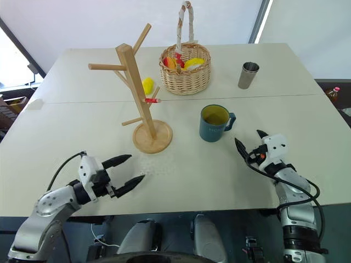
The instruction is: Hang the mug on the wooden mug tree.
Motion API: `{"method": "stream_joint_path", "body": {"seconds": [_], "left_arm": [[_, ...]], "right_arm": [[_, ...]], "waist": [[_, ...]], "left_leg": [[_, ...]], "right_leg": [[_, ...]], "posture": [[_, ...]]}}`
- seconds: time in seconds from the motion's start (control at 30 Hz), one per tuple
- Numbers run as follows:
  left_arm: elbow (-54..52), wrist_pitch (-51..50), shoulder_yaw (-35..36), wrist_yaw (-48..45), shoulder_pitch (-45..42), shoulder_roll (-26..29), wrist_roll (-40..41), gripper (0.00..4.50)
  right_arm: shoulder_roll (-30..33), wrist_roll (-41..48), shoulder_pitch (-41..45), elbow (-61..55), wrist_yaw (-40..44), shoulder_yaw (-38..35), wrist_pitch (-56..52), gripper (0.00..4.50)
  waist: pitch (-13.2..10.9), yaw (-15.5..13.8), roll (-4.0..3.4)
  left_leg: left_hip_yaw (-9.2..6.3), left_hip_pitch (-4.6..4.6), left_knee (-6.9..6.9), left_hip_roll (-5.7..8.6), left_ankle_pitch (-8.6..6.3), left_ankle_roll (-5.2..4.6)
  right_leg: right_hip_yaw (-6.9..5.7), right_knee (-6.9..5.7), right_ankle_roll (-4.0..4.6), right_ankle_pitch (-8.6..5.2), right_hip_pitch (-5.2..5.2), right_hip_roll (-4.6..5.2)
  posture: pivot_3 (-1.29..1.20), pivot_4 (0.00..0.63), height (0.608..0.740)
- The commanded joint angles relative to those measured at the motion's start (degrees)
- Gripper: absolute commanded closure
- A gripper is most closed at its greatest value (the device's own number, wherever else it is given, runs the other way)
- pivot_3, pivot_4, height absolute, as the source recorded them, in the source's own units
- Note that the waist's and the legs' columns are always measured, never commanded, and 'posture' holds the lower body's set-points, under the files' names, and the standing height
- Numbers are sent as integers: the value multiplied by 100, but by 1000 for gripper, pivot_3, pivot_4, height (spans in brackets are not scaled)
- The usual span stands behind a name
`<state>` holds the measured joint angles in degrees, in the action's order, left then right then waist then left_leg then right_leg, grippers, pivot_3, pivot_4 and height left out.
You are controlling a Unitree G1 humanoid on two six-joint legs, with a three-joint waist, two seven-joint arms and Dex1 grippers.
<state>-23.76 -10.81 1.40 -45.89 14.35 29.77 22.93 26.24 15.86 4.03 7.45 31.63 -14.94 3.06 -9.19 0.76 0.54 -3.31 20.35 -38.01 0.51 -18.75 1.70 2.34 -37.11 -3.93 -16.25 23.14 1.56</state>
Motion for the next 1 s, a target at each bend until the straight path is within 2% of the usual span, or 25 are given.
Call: {"method": "stream_joint_path", "body": {"seconds": [0.03, 1.0], "left_arm": [[-178, 75, -110, 37, -9, -17, -72, 0], [-200, 293, -237, 31, 15, -66, -175, 0]], "right_arm": [[47, -27, 226, 97, -61, -75, 151, 72], [-259, -228, 1586, 1477, 254, 482, 638, 72]], "waist": [[0, 0, 0], [-1, 19, -1]], "left_leg": [[0, 0, 0, 0, 0, 0], [1, -3, -2, 1, 1, -1]], "right_leg": [[0, 0, 0, 0, 0, 0], [0, -5, -3, 2, -1, -5]], "posture": [[0, 150, 740], [0, 150, 740]]}}
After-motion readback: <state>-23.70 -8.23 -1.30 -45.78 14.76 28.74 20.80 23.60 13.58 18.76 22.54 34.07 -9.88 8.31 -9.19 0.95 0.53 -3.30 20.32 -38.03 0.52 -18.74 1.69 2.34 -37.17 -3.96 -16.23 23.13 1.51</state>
